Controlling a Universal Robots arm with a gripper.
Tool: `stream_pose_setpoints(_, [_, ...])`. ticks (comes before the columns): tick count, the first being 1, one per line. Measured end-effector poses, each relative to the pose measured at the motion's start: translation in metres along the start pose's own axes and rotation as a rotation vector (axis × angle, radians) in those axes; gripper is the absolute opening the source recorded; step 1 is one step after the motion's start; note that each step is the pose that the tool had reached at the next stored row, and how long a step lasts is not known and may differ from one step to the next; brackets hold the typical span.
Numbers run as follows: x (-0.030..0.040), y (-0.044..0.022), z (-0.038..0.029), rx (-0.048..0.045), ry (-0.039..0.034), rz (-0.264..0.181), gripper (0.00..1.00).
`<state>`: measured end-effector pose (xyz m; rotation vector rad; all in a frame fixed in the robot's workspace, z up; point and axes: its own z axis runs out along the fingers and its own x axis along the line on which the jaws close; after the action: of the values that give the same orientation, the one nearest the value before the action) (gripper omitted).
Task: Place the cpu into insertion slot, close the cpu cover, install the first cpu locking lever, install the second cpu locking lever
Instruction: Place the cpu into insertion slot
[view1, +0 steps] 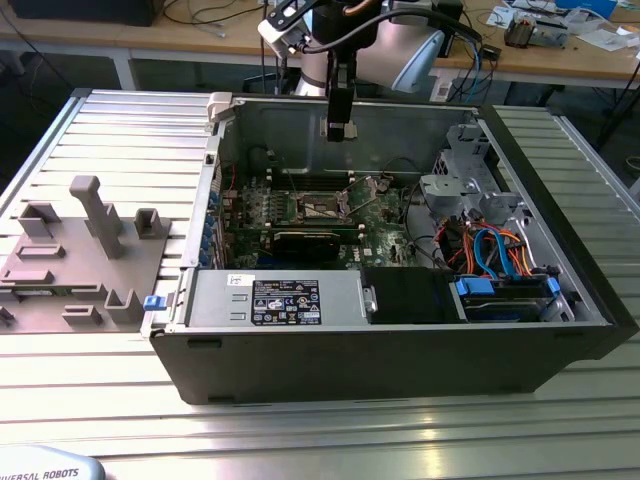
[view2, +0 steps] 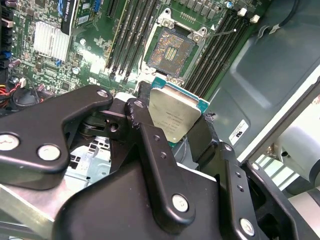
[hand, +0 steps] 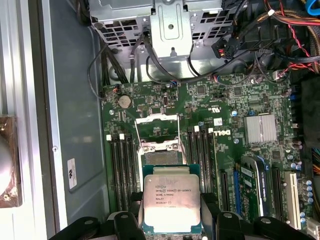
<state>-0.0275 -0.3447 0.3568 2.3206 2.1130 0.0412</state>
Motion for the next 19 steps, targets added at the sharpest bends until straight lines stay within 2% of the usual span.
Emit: stream_pose_setpoints(19, [0.0, 0.0, 0.0, -0.0002, -0.0002, 0.013, 0.54])
